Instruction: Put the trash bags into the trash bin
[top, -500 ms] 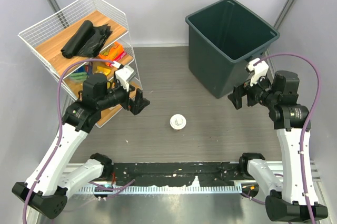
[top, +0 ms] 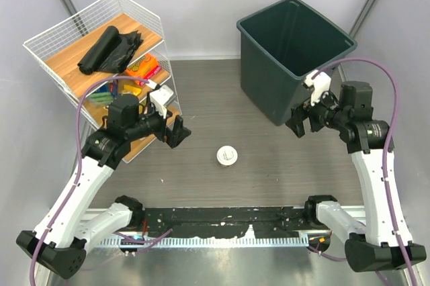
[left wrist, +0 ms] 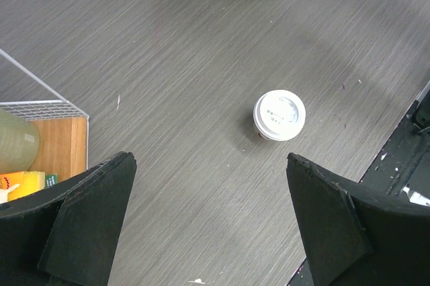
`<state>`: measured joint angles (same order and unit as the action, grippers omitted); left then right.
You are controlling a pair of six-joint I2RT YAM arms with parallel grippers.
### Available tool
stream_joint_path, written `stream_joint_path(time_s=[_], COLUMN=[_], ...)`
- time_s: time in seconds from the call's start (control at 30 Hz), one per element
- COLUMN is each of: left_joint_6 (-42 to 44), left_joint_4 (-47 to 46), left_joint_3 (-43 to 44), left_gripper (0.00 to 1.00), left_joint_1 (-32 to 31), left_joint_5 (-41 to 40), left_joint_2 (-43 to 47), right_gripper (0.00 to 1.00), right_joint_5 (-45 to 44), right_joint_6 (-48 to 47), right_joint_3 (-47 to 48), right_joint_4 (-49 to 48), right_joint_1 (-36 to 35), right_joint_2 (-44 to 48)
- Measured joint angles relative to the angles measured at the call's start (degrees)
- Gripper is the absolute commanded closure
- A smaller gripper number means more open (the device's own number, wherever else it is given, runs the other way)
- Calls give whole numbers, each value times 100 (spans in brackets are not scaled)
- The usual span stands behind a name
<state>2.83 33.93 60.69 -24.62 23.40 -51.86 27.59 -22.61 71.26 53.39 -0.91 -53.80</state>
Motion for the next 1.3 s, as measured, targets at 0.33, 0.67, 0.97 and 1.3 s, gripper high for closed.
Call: stream_joint_path(time_s=[0.33, 0.67, 0.97, 1.3], left_joint_6=[85, 267, 715, 1180], left_joint_4=[-2, -15, 24, -50], left_joint_3=[0, -31, -122, -238], left_gripper=[0, 0, 0, 0], left_joint_1=[0, 0, -101, -734], left_joint_5=[-151, -271, -236, -269], left_joint_2=[-129, -155, -564, -944], right_gripper=[15, 14, 14, 14], right_joint_5=[-1060, -2197, -3543, -4017], right_joint_6=[205, 321, 46, -417], right_joint_3=[55, 68, 160, 151], right_joint_4=[-592, -1493, -1980, -2225], right_joint_1=[-2227, -2732, -2750, -2149], right_joint_2=[-1222, -2496, -2706, -3139])
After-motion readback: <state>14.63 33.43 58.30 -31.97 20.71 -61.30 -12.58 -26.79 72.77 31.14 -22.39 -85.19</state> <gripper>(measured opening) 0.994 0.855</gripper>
